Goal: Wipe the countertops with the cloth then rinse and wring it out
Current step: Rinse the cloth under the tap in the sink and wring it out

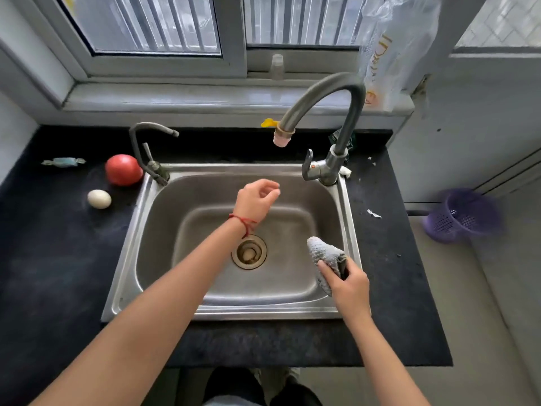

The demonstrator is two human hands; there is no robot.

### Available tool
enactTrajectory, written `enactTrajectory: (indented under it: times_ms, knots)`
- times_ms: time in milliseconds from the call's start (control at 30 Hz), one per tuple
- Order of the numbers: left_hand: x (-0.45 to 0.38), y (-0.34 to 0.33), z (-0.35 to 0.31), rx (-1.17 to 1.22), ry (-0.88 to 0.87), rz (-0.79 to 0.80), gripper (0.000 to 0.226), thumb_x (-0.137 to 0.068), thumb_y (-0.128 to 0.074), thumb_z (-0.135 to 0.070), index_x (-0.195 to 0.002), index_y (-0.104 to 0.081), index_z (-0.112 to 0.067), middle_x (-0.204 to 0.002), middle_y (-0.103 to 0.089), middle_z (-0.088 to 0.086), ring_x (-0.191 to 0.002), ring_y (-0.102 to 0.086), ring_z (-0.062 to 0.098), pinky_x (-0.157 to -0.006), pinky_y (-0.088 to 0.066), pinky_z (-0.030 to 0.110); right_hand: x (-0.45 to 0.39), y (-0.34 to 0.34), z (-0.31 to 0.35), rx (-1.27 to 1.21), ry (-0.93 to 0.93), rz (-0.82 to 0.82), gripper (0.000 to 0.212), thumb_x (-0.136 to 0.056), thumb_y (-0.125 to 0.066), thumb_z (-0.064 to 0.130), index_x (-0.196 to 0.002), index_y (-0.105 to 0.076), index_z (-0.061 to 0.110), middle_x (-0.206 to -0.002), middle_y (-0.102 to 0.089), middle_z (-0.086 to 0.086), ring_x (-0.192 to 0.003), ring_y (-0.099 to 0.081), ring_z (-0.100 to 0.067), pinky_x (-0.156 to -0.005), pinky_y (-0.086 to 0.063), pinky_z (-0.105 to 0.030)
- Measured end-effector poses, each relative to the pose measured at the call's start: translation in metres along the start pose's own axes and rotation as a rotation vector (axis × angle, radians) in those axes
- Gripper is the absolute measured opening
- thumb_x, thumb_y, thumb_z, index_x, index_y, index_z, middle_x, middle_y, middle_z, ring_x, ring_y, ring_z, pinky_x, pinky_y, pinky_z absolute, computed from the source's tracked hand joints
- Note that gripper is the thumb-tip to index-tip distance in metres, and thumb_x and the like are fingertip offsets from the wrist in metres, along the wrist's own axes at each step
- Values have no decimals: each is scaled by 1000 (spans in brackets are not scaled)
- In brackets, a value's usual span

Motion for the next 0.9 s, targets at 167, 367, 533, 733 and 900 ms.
enactTrajectory:
  times_ms: [167,367,533,733,900]
  knots:
    - [-55,-35,-32,35,-77,-25,41,-80,-66,-19,-119,-58,-10,-116,-66,10,-95,-64,19,-86,-43,18,-27,2,4,-7,2,36,13,-78,-70,16,-87,-63,20,-76,-65,11,-69,-58,10,-62,-43,-4]
    - [-92,-60,-39,55,-101,-18,35,-78,-69,-18,-111,-64,-9,-105,-70,13,-92,-64,19,-89,-48,25,-41,-1,2,-44,-25,32,15,-78,-70,13,-90,-64,20,-80,-66,13,-73,-60,11,-64,-42,-2]
    - [-97,-63,-33,32,-145,-37,23,-78,-68,-17,-99,-69,-6,-89,-71,11,-80,-62,10,-75,-47,6,-46,-1,1,-56,-44,32,13,-79,-70,11,-90,-65,16,-79,-66,11,-71,-60,11,-64,-42,-2]
    - [-99,-59,-19,42,-166,-26,22,-80,-67,-18,-97,-68,-4,-89,-70,12,-79,-62,10,-69,-43,-5,-51,2,1,-50,-55,17,14,-78,-70,12,-88,-64,20,-79,-67,12,-71,-60,10,-65,-43,-2]
    - [-102,-61,-10,66,-137,-43,18,-78,-69,-18,-92,-69,-6,-92,-72,14,-81,-66,12,-72,-46,-1,-57,-1,5,-64,-52,26,16,-79,-69,12,-93,-65,17,-82,-66,14,-73,-60,13,-66,-43,-1]
Point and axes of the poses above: each hand's wrist, its own x-axis away from the middle knuckle, its own y-axis out of the back of the hand, z = x × y, the point moved 1 cm from there along -x, towards the middle knuckle
